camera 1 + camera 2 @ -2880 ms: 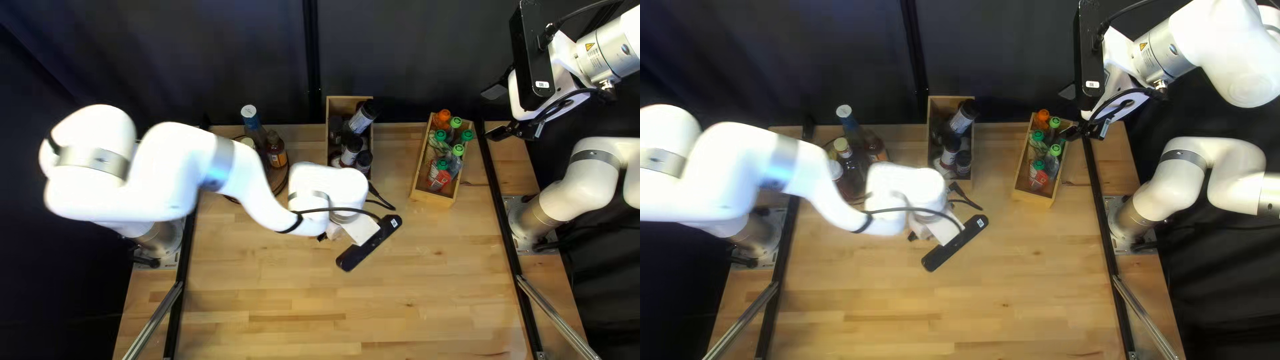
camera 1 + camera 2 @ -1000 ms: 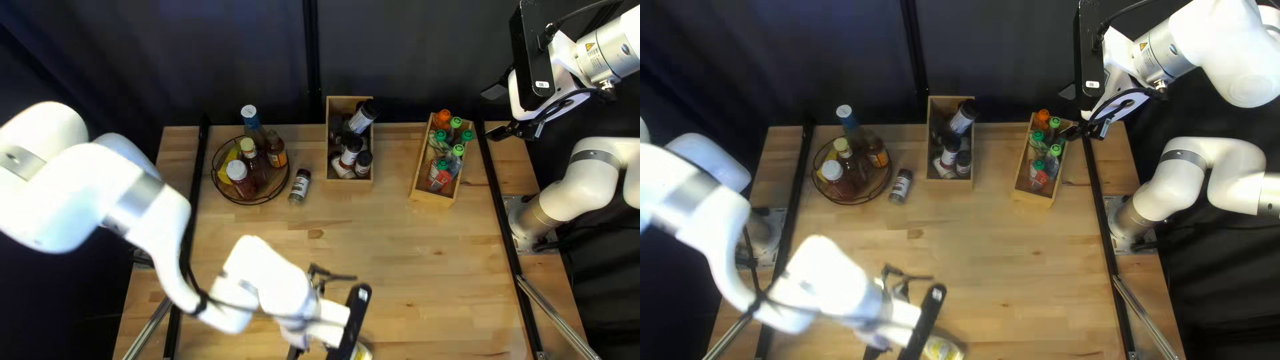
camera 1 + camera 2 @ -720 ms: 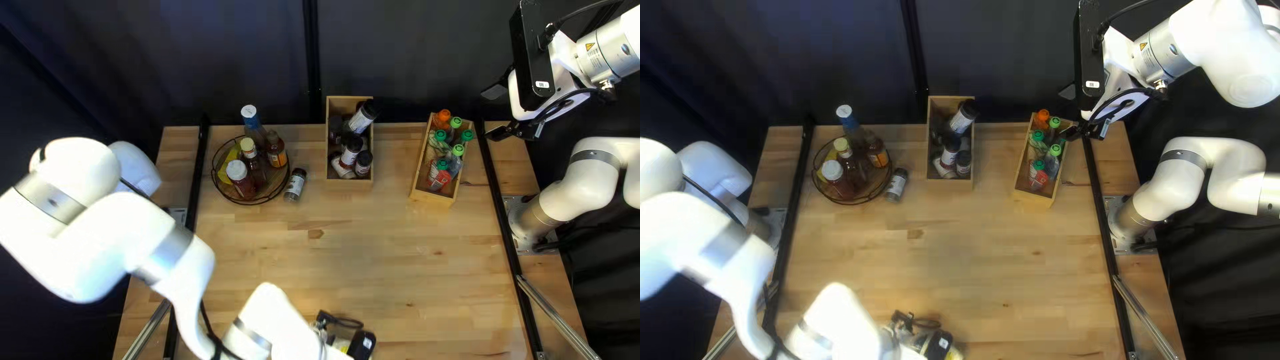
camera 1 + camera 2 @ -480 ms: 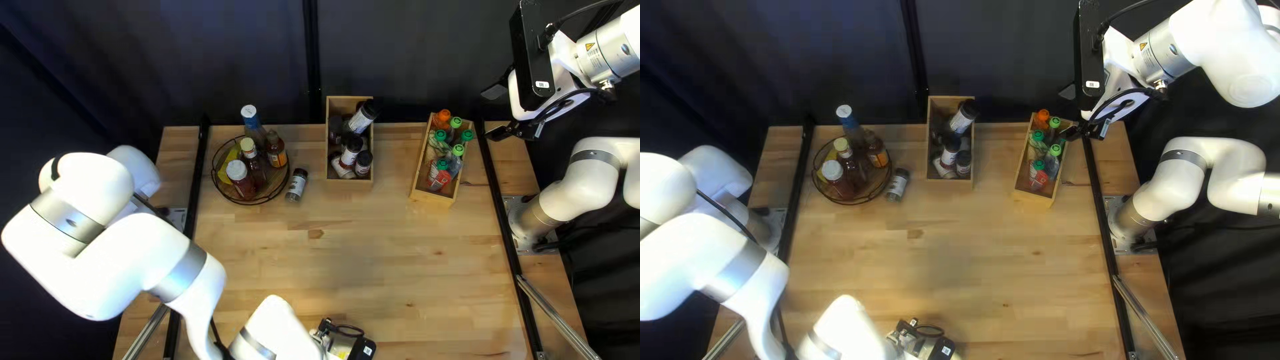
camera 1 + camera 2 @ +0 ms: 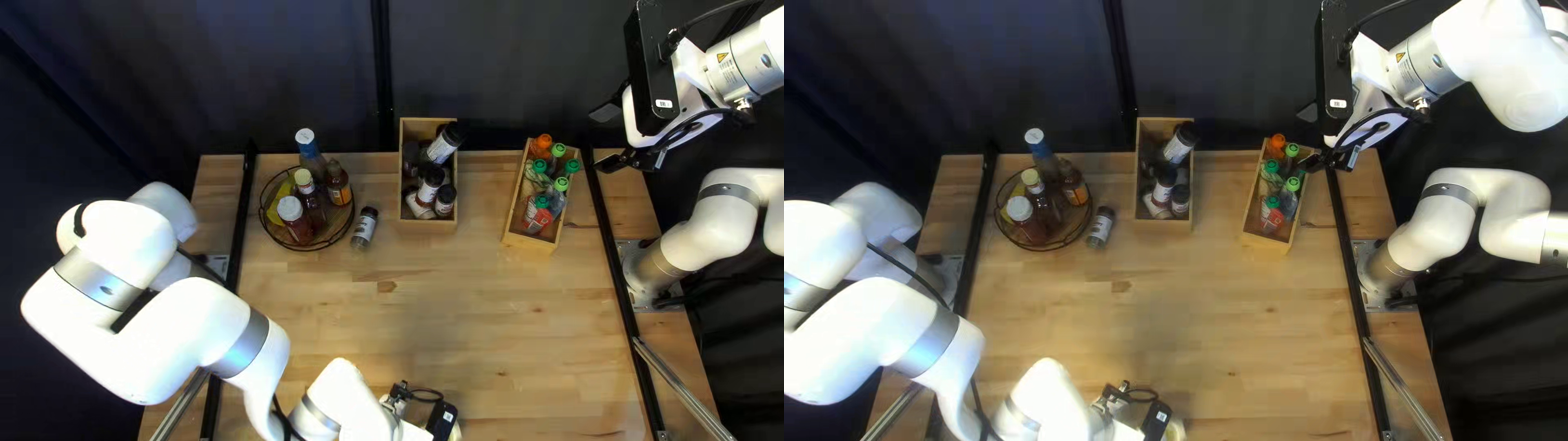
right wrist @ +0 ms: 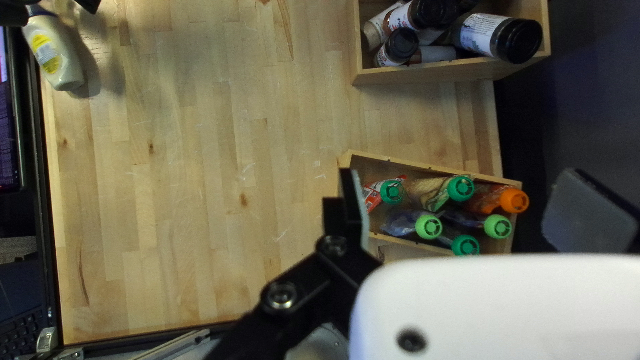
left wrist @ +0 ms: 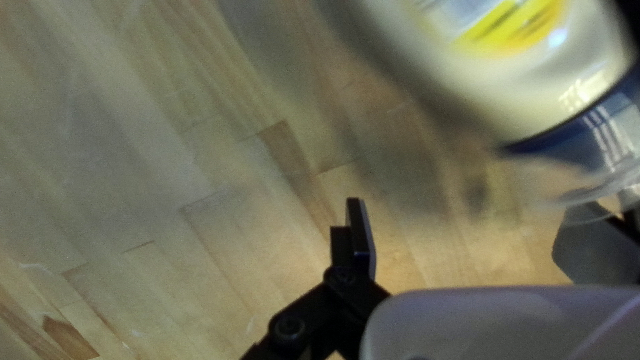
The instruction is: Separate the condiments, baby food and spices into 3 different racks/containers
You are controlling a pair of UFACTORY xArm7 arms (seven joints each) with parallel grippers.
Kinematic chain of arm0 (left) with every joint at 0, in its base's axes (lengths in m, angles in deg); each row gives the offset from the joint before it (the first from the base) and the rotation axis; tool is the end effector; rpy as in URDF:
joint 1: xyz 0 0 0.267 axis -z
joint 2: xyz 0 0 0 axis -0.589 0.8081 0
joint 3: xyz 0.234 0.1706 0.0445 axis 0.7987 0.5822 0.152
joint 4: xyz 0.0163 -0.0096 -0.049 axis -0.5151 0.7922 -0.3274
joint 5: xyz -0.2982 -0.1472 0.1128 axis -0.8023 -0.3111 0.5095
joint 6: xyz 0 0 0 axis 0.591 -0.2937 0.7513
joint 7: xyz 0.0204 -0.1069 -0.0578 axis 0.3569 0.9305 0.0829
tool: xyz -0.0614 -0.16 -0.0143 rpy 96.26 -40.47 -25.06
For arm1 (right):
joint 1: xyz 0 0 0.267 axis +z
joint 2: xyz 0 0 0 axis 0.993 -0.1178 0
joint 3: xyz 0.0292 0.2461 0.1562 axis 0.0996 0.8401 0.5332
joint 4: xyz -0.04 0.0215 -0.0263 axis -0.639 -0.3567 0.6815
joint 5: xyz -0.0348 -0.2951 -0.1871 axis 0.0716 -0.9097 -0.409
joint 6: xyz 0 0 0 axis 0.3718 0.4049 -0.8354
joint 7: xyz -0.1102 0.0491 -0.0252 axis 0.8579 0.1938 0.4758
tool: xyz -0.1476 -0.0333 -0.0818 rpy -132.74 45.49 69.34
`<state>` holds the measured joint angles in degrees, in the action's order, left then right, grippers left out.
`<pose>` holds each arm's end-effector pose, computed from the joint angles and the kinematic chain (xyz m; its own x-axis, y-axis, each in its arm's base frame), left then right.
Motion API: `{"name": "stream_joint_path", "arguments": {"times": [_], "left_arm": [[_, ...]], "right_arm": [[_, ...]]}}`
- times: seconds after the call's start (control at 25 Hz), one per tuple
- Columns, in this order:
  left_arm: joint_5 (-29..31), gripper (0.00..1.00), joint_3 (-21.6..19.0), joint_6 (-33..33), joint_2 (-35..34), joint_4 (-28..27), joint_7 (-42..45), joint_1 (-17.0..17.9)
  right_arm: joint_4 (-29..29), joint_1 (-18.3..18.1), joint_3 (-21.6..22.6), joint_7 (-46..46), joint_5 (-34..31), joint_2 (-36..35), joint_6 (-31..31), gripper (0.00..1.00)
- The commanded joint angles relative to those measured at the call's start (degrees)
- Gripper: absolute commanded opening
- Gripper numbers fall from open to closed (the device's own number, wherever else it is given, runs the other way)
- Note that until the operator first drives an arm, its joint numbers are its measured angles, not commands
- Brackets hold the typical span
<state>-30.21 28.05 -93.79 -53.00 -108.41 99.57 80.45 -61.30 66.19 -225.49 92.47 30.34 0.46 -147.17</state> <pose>0.4572 -0.3008 0.0184 0.8975 -0.4341 0.0777 -0.4209 -0.8958 -0.1431 0.2942 -0.0630 0.4412 0.8637 -0.0383 0.5026 -0.0960 -0.9914 0.0894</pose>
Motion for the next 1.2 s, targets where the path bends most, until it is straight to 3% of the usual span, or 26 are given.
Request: {"name": "stream_joint_path", "arguments": {"times": [0.04, 0.2, 0.4, 0.76, 1.04, 1.2], "left_arm": [[-0.39, 1.0, -0.4, 0.17, 0.16, -0.43, -0.46, -0.19], [-3.16, 1.0, -2.19, 2.21, -2.54, 1.27, -3.23, -1.9], [-6.06, 1.0, -3.35, 3.15, -0.95, -1.23, -2.87, -2.93], [-9.32, 1.0, -4.39, 2.18, -0.42, -3.33, 0.45, -2.58], [-7.93, 1.0, -0.52, -0.92, -0.13, -4.63, 11.79, 0.44], [-7.35, 1.0, 1.67, -6.75, 2.35, -11.31, 21.78, 3.18]], "right_arm": [[0.0, 0.0, 0.0, 0.0, 0.0, 0.0, 0.0, 1.0], [0.0, 0.0, 0.0, 0.0, 0.0, 0.0, 0.0, 1.0], [0.0, 0.0, 0.0, 0.0, 0.0, 0.0, 0.0, 1.0], [0.0, 0.0, 0.0, 0.0, 0.0, 0.0, 0.0, 1.0], [0.0, 0.0, 0.0, 0.0, 0.0, 0.0, 0.0, 1.0], [0.0, 0.0, 0.0, 0.0, 0.0, 0.0, 0.0, 1.0]]}}
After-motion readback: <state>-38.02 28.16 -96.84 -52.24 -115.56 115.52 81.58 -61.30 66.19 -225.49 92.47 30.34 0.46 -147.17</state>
